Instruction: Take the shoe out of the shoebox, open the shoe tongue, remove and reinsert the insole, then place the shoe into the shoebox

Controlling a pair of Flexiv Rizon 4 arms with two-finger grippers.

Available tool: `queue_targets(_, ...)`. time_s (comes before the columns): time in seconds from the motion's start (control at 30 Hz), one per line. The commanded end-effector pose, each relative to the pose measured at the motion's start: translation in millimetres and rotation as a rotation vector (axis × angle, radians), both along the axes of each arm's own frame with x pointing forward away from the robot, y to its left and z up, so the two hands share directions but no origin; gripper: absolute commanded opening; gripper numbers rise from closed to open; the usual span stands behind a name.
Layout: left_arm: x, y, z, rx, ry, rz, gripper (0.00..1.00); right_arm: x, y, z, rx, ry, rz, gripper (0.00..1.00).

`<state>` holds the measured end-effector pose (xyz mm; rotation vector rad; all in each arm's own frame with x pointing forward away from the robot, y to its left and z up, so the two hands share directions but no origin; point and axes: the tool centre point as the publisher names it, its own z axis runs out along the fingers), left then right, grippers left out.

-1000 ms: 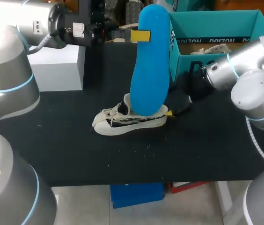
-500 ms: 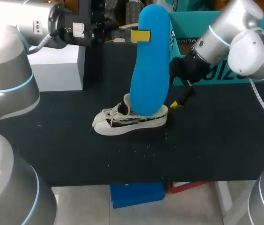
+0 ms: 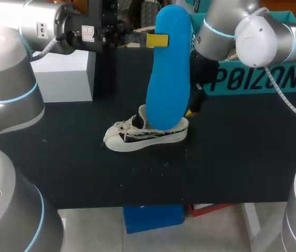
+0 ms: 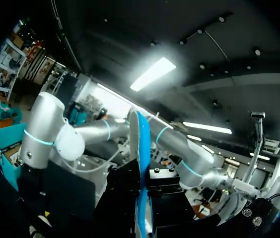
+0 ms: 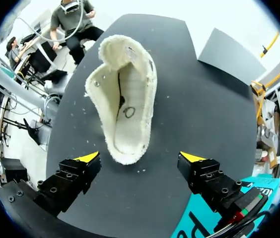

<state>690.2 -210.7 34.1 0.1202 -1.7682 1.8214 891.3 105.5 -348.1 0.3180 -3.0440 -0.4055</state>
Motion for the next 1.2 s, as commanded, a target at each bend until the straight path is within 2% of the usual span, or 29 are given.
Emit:
queue_targets(0.03, -0.8, -1, -1, 0.000, 0.000, 0.003, 0.00, -11.3, 7, -2, -0.082, -0.048, -0.009, 1.00)
queue_targets(0.33, -0.8, -1, -1, 0.000, 0.000, 0.003, 0.00, -14.2, 17, -9, -0.090, -0.072, -0.017, 1.00)
queue_targets(0.83, -0.8, -1, -1, 0.000, 0.000, 0.003, 0.00, -15.6, 34, -30, -0.130, -0.054, 0.025, 1.00)
queue_targets(1.2, -0.8, -1, -1, 0.000, 0.000, 0.003, 0.00, -17.0, 40, -37, -0.154, -0.066, 0.027, 1.00)
